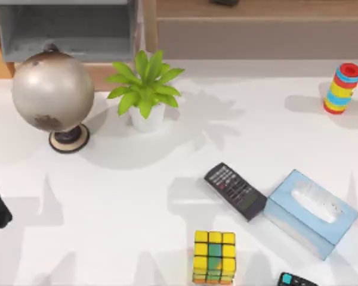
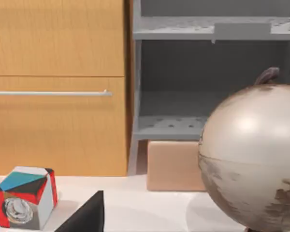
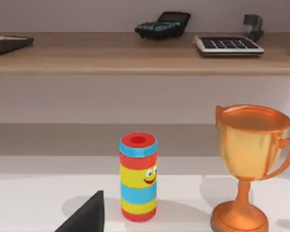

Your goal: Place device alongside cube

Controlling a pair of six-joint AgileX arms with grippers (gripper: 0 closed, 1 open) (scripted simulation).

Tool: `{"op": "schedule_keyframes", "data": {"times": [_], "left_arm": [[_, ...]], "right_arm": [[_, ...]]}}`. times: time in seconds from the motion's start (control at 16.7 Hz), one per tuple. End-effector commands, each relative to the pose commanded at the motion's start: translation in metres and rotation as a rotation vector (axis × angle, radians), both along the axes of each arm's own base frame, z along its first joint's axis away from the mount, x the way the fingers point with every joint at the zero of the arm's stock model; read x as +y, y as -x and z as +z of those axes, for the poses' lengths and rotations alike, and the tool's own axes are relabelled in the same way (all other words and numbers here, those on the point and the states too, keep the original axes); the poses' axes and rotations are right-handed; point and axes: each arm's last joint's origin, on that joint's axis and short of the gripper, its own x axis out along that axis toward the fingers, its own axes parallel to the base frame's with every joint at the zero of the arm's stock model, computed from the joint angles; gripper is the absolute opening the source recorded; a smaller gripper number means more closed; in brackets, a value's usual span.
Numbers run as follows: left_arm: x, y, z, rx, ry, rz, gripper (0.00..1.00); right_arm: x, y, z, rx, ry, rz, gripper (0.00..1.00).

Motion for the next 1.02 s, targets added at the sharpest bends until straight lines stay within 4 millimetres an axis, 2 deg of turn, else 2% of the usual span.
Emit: {"op": "schedule_keyframes", "data": {"times": [0.24, 0.54, 0.78, 1.02], "left_arm": [[0.001, 0.0, 0.004, 0.026, -0.013, 0.01, 1.0], [0.008, -0.012, 0.035, 0.247, -0.102, 0.053, 1.0], [0.021, -0.049, 0.057, 0.578, -0.185, 0.061, 1.0], [0.045, -0.105, 0.056, 0.949, -0.232, 0.02, 1.0]], "right_arm": [[0.0, 0.0, 0.0, 0.0, 0.0, 0.0, 1.0], [0.0, 0.0, 0.0, 0.0, 0.0, 0.0, 1.0], [0.0, 0.0, 0.0, 0.0, 0.0, 0.0, 1.0], [0.0, 0.0, 0.0, 0.0, 0.0, 0.0, 1.0]]}}
